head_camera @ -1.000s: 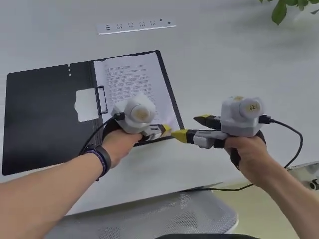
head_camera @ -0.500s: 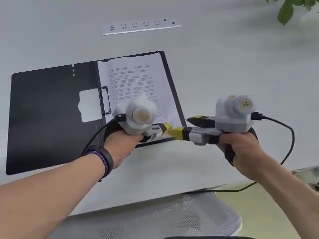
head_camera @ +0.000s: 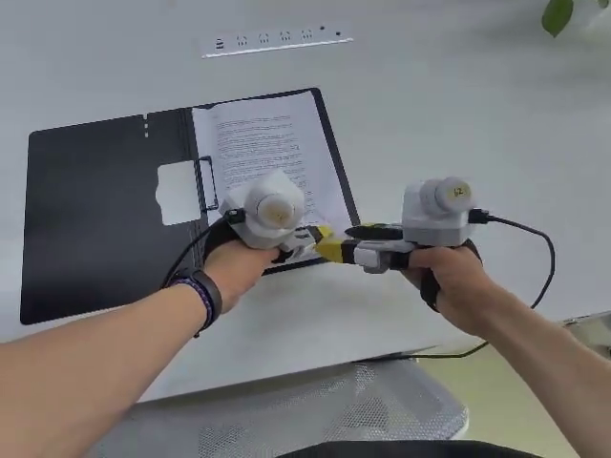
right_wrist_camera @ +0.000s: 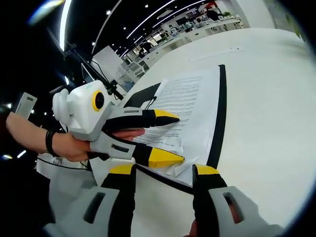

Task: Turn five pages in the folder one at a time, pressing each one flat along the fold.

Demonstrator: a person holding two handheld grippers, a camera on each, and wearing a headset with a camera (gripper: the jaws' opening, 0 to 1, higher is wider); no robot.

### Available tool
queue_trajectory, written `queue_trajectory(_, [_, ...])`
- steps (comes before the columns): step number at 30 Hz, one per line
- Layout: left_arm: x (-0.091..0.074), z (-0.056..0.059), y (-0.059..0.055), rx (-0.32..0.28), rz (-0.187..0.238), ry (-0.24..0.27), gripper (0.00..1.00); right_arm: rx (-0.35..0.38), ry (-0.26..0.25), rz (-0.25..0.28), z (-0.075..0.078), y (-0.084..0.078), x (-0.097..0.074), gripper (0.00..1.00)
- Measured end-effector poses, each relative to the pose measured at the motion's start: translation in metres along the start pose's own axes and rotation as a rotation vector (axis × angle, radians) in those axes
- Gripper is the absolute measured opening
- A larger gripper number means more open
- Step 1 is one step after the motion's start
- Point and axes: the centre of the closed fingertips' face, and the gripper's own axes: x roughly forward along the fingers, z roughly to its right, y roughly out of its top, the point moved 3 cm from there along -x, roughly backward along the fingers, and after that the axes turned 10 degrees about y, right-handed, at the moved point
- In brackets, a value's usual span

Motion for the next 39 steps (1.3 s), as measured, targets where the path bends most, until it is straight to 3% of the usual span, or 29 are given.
queue_trajectory(4, [-0.001,0.000,0.001,-0.001,0.000,-0.003,0.48,0.017,-0.029,0.016,0.007,0.000,-0.002,0.35])
queue_trajectory(10, [0.000,-0.001,0.001,0.003,-0.003,-0.008,0.47,0.005,-0.078,0.001,0.016,-0.002,-0.003,0.23])
queue_trajectory(14, [0.000,-0.001,0.000,0.003,-0.007,-0.008,0.47,-0.027,-0.133,-0.033,0.020,-0.003,-0.001,0.10])
queue_trajectory(17, [0.000,-0.001,0.001,0.001,-0.011,-0.007,0.47,-0.018,-0.148,-0.035,0.020,-0.004,-0.001,0.06])
queue_trajectory(20, [-0.001,-0.001,0.001,-0.012,-0.017,-0.008,0.46,0.007,-0.194,-0.024,0.025,-0.006,-0.003,0.00])
queue_trajectory(22, [-0.003,0.000,0.002,-0.021,-0.019,-0.009,0.45,0.041,-0.185,-0.001,0.023,-0.006,-0.003,0.00])
queue_trajectory(30, [-0.013,-0.002,0.005,-0.073,-0.033,-0.019,0.48,0.047,-0.191,0.019,0.020,-0.006,-0.006,0.00])
queue_trajectory(39, [-0.028,-0.002,0.009,-0.068,-0.023,-0.037,0.52,0.053,-0.188,0.054,0.016,-0.003,-0.011,0.00])
